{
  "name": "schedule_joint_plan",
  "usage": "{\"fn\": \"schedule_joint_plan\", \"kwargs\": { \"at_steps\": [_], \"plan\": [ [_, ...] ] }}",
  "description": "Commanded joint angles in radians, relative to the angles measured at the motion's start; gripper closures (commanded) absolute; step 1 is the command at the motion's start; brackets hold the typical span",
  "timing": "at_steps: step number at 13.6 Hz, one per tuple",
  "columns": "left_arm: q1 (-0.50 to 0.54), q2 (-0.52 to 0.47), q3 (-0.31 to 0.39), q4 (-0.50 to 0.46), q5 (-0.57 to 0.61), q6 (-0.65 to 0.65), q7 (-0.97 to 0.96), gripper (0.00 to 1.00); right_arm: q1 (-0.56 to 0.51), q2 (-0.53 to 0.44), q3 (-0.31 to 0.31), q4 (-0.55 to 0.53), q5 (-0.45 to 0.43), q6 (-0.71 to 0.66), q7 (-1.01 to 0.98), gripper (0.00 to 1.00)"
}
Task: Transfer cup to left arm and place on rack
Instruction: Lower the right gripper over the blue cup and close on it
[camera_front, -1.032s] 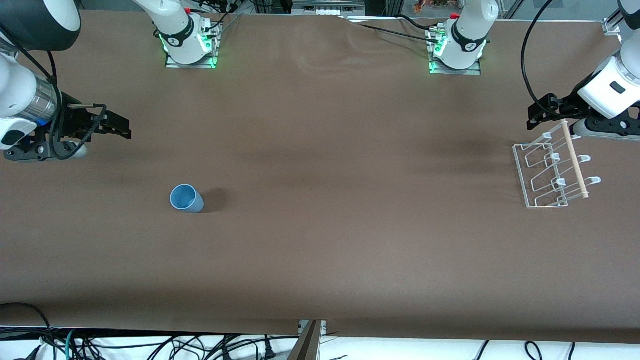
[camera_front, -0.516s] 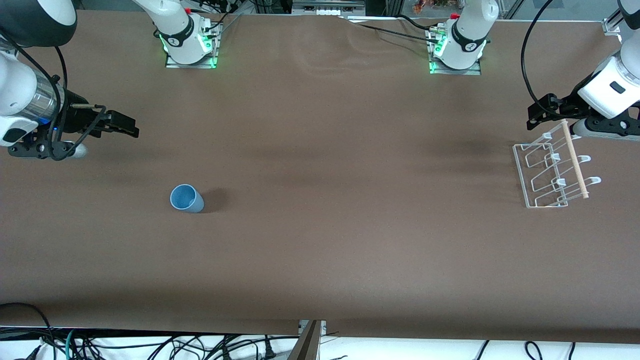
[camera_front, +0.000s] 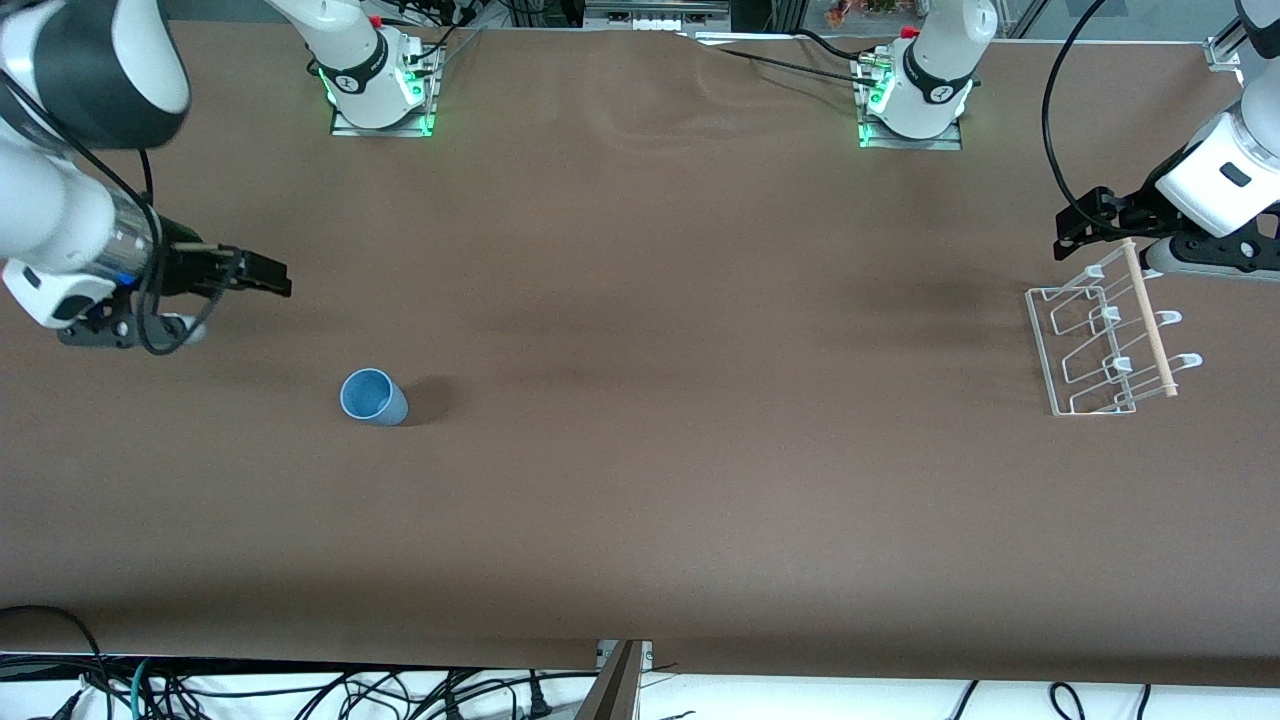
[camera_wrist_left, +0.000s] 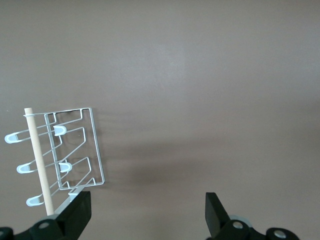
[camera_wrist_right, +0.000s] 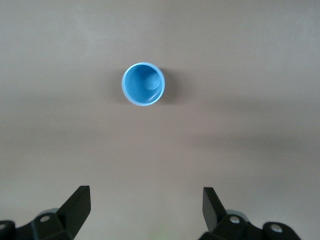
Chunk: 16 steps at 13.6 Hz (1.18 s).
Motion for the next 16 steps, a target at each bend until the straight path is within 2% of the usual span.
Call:
{"fn": "schedule_joint_plan", "kwargs": {
  "at_steps": [1, 4, 11, 16],
  "plan": [
    [-0.006, -0.007, -0.001, 0.011, 0.011, -0.017, -0.009, 0.0, -0.004, 0.039, 0.004, -0.054, -0.027, 0.123, -0.137, 0.01],
    [-0.006, -0.007, -0.001, 0.011, 0.011, -0.018, -0.009, 0.0, -0.013, 0.116, 0.002, -0.106, -0.027, 0.29, -0.222, 0.01],
    [-0.005, -0.007, 0.0, 0.011, 0.011, -0.018, -0.002, 0.0, -0.024, 0.275, 0.002, -0.146, -0.032, 0.578, -0.22, 0.01],
    [-0.005, -0.007, 0.0, 0.009, 0.011, -0.018, -0.001, 0.0, -0.021, 0.305, 0.007, -0.244, -0.032, 0.758, -0.194, 0.02]
  ]
}}
